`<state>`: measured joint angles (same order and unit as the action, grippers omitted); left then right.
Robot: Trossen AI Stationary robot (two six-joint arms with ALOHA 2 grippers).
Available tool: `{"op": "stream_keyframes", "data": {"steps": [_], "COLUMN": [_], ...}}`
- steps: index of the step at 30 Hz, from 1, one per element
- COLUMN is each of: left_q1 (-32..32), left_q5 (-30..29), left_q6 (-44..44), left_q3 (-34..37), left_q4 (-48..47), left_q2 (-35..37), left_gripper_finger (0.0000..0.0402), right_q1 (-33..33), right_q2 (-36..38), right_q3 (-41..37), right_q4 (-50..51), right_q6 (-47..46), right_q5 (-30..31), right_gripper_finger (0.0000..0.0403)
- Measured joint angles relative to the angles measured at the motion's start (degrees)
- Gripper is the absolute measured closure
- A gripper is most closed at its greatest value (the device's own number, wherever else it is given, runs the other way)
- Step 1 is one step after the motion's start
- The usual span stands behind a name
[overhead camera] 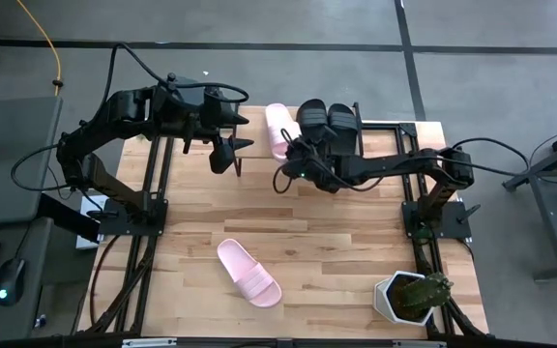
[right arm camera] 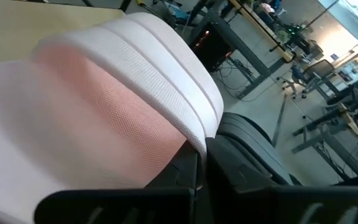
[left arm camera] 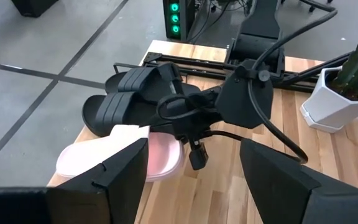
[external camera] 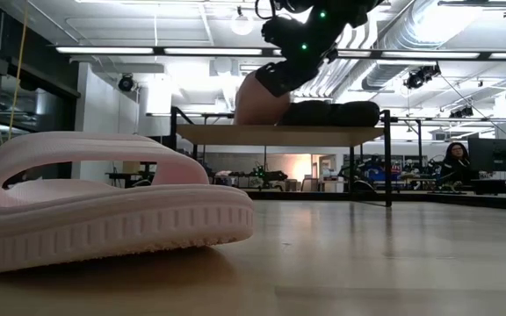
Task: Pick and place slides into the shelf
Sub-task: Put the top pink slipper on the shelf
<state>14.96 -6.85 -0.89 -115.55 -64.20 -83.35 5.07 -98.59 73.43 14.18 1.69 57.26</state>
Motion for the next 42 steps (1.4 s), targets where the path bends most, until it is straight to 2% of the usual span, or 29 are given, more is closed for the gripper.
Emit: {"op": "stream_keyframes", "data": {"steps": [10,18,27,36,42], "left_q1": [0.0,0.0,0.0,0.0,0.0], "left_q5": [0.0,0.0,0.0,0.0,0.0], "left_q6": [0.0,-0.1,-0.5,-0.5,-0.5], "left_q3": [0.0,0.0,0.0,0.0,0.0], "left_q4": [0.0,-0.2,-0.4,-0.8,-0.8], "left_q2": [0.0,0.0,0.0,0.0,0.0], "left_gripper_finger": [0.0158,0.0158,0.0158,0.0158,0.0158], "right_q1": [-0.1,0.1,0.7,0.7,0.6], "right_q2": [0.0,0.0,0.0,0.0,0.1], "right_q3": [0.0,0.0,0.0,0.0,3.5], "right_q4": [1.2,1.2,1.2,1.1,6.0], "right_q6": [-1.8,-1.6,-1.2,1.3,0.6], "right_q5": [3.2,-3.3,-10.3,-10.7,-11.2], "right_gripper_finger": [0.0403,0.0390,0.0305,0.0224,0.0196]}}
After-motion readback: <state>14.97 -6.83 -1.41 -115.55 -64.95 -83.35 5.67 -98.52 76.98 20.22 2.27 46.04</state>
